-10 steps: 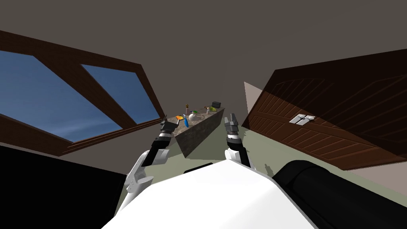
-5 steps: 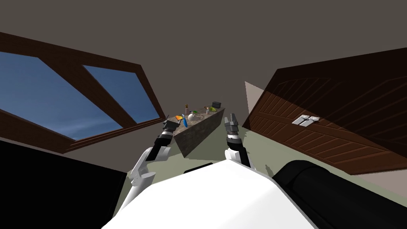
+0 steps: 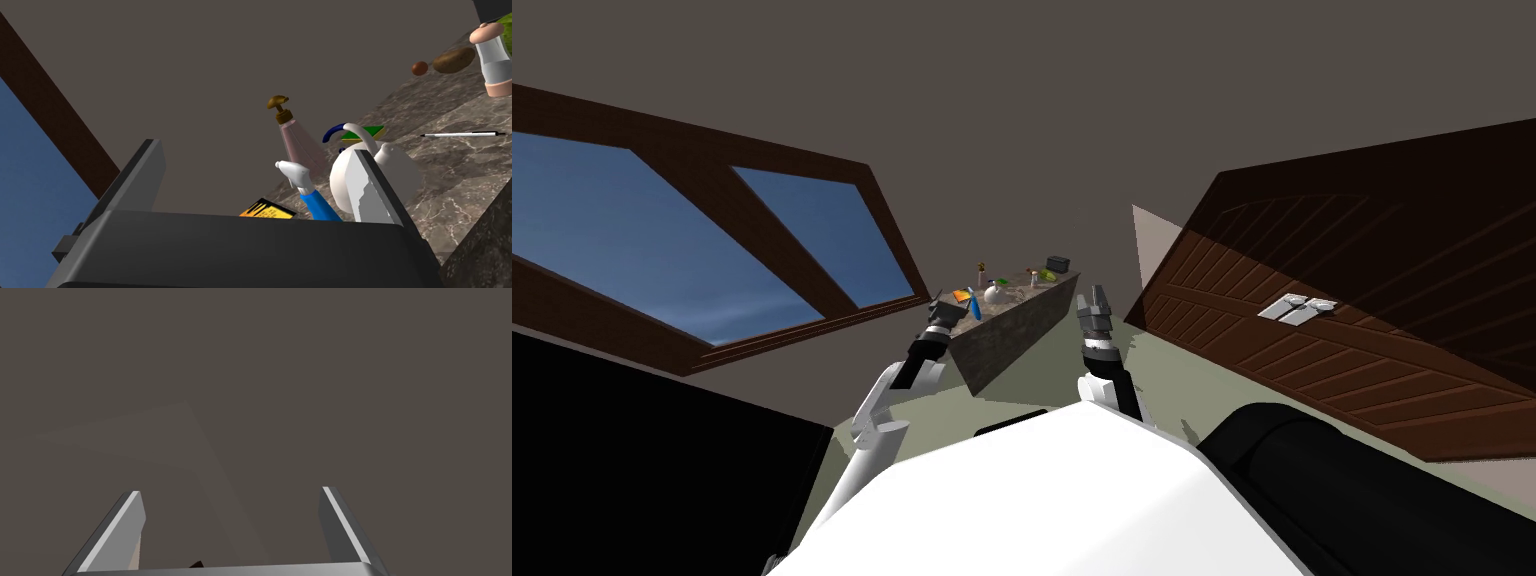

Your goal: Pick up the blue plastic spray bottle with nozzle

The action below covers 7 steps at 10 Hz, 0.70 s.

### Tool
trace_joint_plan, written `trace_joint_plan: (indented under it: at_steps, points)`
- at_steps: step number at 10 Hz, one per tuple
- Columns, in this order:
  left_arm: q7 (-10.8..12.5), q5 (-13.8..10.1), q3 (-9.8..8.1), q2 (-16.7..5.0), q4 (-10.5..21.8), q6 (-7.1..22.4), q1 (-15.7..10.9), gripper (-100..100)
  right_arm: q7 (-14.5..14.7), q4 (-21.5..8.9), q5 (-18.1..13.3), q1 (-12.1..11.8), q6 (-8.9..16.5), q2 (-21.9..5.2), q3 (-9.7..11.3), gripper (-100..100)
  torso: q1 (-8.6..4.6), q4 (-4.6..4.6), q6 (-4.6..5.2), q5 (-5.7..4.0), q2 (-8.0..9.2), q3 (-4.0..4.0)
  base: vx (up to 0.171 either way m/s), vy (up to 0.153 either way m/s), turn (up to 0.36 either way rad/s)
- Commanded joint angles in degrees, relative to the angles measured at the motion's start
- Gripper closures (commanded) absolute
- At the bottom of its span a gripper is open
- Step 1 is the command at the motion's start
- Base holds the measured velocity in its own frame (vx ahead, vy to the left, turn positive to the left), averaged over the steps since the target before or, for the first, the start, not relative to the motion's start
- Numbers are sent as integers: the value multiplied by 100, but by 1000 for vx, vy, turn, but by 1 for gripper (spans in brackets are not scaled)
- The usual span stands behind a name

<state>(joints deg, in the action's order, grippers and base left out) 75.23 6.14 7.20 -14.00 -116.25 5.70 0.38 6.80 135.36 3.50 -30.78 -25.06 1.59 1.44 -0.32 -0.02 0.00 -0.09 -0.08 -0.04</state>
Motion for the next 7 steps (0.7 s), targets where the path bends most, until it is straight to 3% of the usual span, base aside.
trace_joint_plan:
  at_steps: [1,2,4,5,6,7]
  points:
    - [180,25,20,21,12,25,2,-100,0,0,0,0,0,0,0,0,0,0,0,0,0,0,-3,-38,2]
    - [403,93,51,4,190,264,-179,-100,0,0,0,0,0,0,0,0,15,1,0,3,2,2,4,-55,89]
    - [615,93,51,4,190,264,-179,-100,0,0,0,0,0,0,0,0,9,0,0,2,-2,-1,10,-58,24]
    - [834,161,79,-15,373,501,-353,-100,0,0,0,0,0,0,0,0,15,0,0,3,-2,-1,16,-79,91]
    - [990,161,79,-15,373,501,-353,-100,0,0,0,0,0,0,0,0,6,-1,-1,2,-5,-3,15,-84,63]
    - [1041,161,79,-15,373,501,-353,-100,0,0,0,0,0,0,0,0,4,-1,0,1,-5,-3,6,-41,-4]
